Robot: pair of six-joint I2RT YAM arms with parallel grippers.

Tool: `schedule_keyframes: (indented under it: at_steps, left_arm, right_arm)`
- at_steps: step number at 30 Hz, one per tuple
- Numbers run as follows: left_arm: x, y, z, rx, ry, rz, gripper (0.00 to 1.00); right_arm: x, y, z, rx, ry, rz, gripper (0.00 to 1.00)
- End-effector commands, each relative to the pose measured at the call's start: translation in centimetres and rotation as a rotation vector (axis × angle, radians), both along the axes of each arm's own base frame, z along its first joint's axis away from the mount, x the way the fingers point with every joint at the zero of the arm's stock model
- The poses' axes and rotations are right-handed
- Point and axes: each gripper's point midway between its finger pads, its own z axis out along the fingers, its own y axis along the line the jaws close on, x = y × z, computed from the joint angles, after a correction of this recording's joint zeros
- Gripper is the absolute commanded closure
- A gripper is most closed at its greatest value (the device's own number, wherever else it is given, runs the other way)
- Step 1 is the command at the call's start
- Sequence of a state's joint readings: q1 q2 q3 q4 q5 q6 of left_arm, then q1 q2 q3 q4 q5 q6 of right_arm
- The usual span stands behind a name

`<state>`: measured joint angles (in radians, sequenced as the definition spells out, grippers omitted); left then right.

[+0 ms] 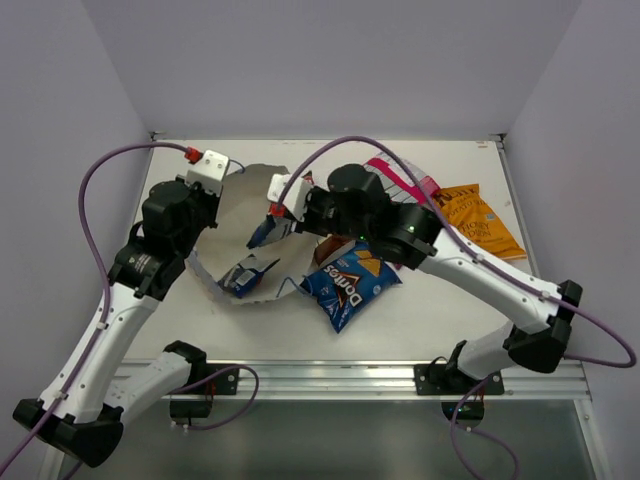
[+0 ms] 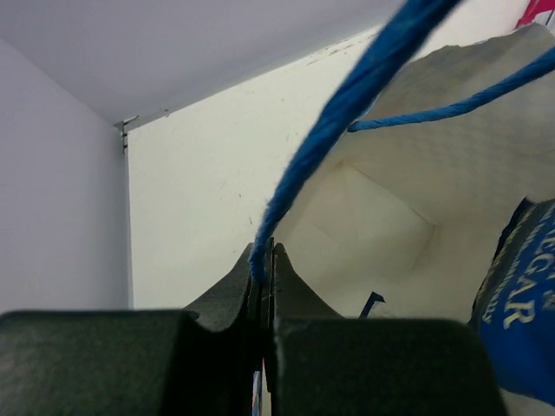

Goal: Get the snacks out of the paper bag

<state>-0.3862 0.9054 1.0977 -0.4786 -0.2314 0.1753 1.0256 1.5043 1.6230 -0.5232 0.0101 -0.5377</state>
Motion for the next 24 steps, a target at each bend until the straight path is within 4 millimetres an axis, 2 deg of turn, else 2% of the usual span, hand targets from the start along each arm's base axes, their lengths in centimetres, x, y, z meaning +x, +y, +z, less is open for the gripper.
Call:
schedule_keyframes:
  at_steps: [1,2,3,5,8,9,10,12,13,14,15,16,18,19,20,22,24]
  left_arm:
    - [0.5,1.5,0.9,-0.015,-0.044,0.096,1.00]
    - [0.6,1.6,0.9,-0.018,-0.045,0.108,1.00]
    - [0.6,1.7,1.1,-0.019,-0.049,0.117,1.00]
    - [0.7,2.1,1.1,-0.017,-0.050,0.145,1.00]
    - [0.9,2.9,1.2,-0.021,-0.054,0.198,1.00]
    - [1.0,3.0,1.2,-0.021,-0.053,0.209,1.00]
    - [1.1,3.3,1.2,-0.017,-0.054,0.232,1.00]
    - [1.2,3.6,1.2,-0.024,-0.052,0.257,1.00]
    - [1.3,3.8,1.3,-0.022,-0.054,0.275,1.00]
    - [1.4,3.9,1.3,-0.028,-0.054,0.283,1.00]
    - [1.4,4.0,1.4,-0.029,-0.056,0.291,1.00]
    - [1.4,4.2,1.4,-0.029,-0.058,0.306,1.00]
    - [1.5,4.4,1.5,-0.030,-0.063,0.320,1.00]
    - [1.5,4.6,1.5,-0.026,-0.063,0.331,1.00]
    - [1.5,4.6,1.6,-0.029,-0.066,0.334,1.00]
    - [1.5,4.7,1.7,-0.026,-0.069,0.334,1.00]
    - [1.5,4.7,1.8,-0.022,-0.072,0.335,1.00]
  right_arm:
    - [0.4,-2.7,4.5,0.123,-0.070,-0.109,1.00]
    - [0.4,-3.5,5.0,0.152,-0.059,-0.140,1.00]
    - [0.2,-5.3,6.6,0.197,-0.075,-0.184,1.00]
    - [0.6,-7.6,6.8,0.248,-0.044,-0.270,1.00]
    - [1.6,-13.3,7.5,0.345,-0.028,-0.481,1.00]
    - [2.0,-14.9,6.4,0.349,-0.014,-0.554,1.00]
    - [1.6,-17.1,7.3,0.406,-0.016,-0.599,1.00]
    - [2.1,-20.3,6.2,0.484,0.038,-0.733,1.00]
    - [2.1,-21.8,3.9,0.460,0.071,-0.804,1.00]
    - [1.8,-23.6,3.5,0.520,0.106,-0.877,1.00]
    - [1.7,-24.7,2.4,0.521,0.124,-0.926,1.00]
    - [1.5,-26.2,-0.3,0.469,0.143,-1.007,1.00]
    - [1.0,-28.7,-1.8,0.490,0.150,-1.119,1.00]
    - [0.7,-29.8,-3.7,0.457,0.160,-1.169,1.00]
    - [0.4,-31.4,-3.8,0.494,0.152,-1.227,1.00]
    - [-0.1,-33.1,-4.8,0.506,0.151,-1.297,1.00]
    - [-0.6,-34.8,-4.7,0.552,0.135,-1.365,1.00]
